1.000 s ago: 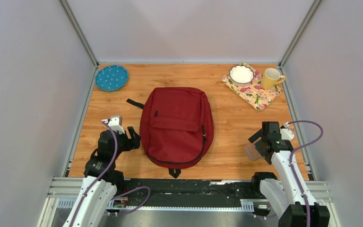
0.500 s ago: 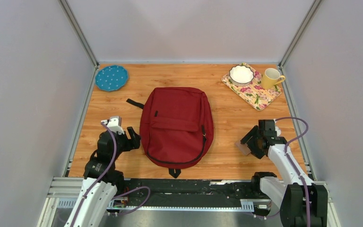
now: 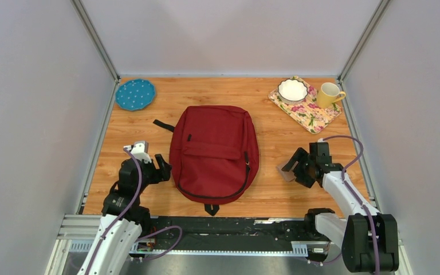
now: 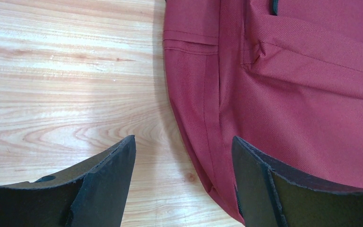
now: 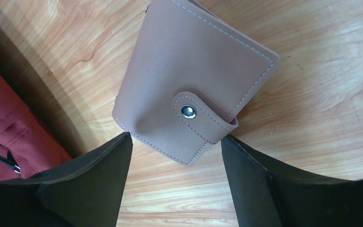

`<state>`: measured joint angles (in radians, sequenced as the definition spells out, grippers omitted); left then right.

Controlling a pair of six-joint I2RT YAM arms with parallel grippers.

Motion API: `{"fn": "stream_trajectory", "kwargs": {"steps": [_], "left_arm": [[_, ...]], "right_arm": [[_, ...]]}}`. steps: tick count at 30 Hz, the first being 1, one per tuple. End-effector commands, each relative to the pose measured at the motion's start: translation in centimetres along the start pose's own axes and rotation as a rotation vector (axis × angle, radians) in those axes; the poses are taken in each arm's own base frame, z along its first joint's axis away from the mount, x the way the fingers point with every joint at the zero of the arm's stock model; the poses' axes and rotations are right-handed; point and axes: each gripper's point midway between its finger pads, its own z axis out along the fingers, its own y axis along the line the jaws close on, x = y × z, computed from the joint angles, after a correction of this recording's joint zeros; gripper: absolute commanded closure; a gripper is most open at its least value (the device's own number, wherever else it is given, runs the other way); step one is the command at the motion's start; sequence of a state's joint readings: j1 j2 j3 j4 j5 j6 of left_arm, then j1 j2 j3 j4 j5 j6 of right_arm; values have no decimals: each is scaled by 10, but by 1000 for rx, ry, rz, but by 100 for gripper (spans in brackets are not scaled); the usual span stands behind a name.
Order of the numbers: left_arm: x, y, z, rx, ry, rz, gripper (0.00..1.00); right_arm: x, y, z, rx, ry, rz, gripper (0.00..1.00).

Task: Pack the student bag
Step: Pick up the personal item from the center of the board.

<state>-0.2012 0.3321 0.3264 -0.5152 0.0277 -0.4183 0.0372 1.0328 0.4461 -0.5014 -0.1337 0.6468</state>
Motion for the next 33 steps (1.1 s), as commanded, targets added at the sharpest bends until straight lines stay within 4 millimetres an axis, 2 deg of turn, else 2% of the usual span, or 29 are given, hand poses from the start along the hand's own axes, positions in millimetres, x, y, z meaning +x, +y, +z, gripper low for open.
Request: {"fn": "stream_trajectory", "kwargs": {"steps": [1, 6, 10, 13, 19, 22, 25, 33], "left_arm": [[1, -3, 3, 18, 6, -12, 19], [2, -3, 4, 19, 16, -12, 19], [3, -5, 4, 26, 22, -12, 19], [3, -4, 4, 23, 21, -11, 19], [3, -4, 4, 24, 20, -10, 19], [2, -5, 4, 25, 17, -12, 19], [3, -4, 4, 21, 19, -13, 19], [2, -3, 4, 16, 15, -13, 19]], "right_arm": [[-4, -13, 4, 82, -43, 84, 23], [-24, -18, -12, 101, -193, 172, 17], [-39, -25, -20, 137, -280, 167, 14], [-41, -26, -17, 154, -272, 148, 13], [-48, -17, 0, 132, -231, 123, 13], [-54, -11, 6, 113, -233, 118, 17], [-56, -12, 12, 123, -218, 113, 25], [-54, -13, 16, 120, -204, 74, 52]]}}
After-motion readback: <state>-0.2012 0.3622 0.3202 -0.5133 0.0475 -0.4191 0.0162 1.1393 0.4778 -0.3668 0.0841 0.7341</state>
